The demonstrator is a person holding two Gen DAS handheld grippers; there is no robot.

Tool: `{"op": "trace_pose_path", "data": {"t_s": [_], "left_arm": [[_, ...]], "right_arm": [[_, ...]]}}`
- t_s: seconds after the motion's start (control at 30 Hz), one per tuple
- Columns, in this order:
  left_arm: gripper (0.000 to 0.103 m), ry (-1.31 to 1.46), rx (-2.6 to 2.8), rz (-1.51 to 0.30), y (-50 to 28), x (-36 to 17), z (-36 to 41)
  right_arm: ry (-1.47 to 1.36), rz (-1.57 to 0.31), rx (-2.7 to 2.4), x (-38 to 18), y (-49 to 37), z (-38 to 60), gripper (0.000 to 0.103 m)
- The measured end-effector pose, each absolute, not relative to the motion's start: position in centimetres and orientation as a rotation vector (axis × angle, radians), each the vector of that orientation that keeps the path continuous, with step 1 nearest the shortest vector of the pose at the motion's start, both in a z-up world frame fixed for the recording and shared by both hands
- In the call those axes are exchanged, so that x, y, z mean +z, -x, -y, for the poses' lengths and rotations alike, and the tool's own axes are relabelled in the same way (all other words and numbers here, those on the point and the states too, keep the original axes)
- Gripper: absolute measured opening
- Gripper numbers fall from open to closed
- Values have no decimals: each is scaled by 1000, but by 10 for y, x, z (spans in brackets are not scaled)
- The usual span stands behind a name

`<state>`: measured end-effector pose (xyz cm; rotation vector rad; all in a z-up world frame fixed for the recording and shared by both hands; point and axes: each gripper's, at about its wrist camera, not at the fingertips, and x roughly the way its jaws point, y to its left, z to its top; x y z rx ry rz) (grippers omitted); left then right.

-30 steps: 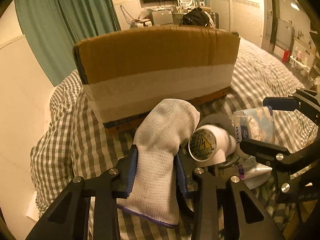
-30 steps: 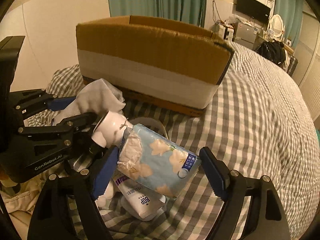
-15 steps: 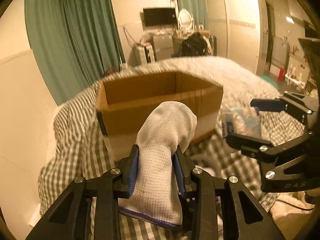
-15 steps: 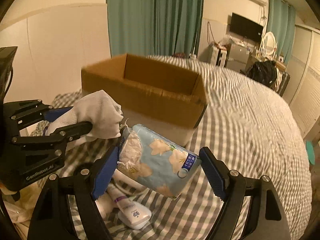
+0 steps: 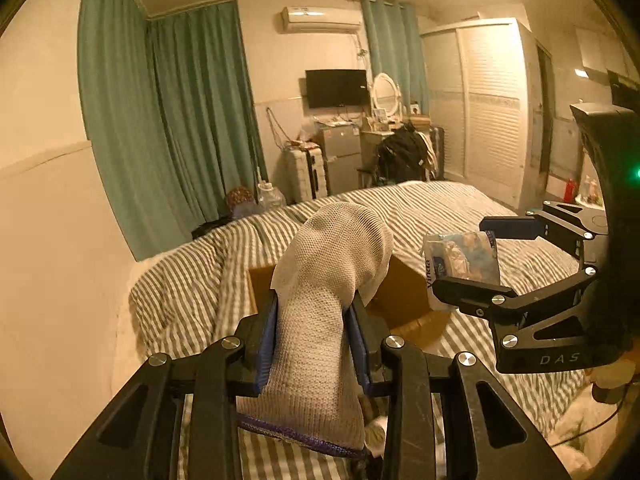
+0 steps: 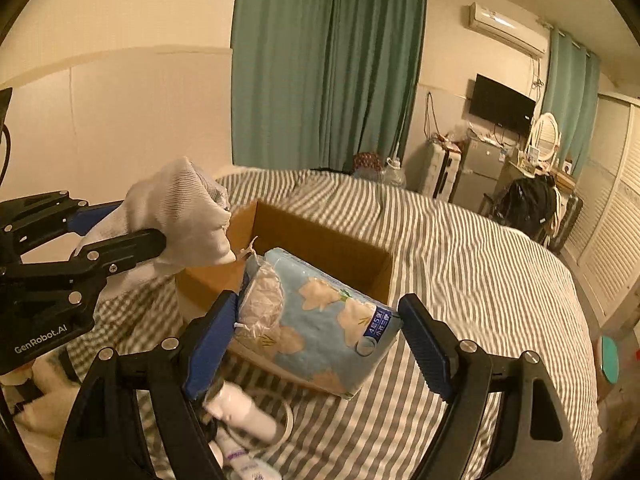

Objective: Organize objects
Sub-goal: 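Carry the sock and tissue pack over the box and release both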

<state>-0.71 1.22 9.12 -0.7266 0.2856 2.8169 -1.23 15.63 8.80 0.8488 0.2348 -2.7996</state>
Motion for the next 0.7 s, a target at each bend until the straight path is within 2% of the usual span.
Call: {"op": "trace_pose_path", "data": {"t_s": [0.27, 0.37, 0.7], "left_arm": [[33, 834, 2858, -243, 90, 108, -10], [33, 901, 2830, -207, 121, 103, -12], [33, 1137, 2680, -311, 180, 41, -29]], "right_arm": [[-837, -290, -2819, 123, 80, -154, 81], [-875, -256, -2808, 125, 112, -160, 81], [-1127, -54, -2696, 73, 198, -185, 80]]}}
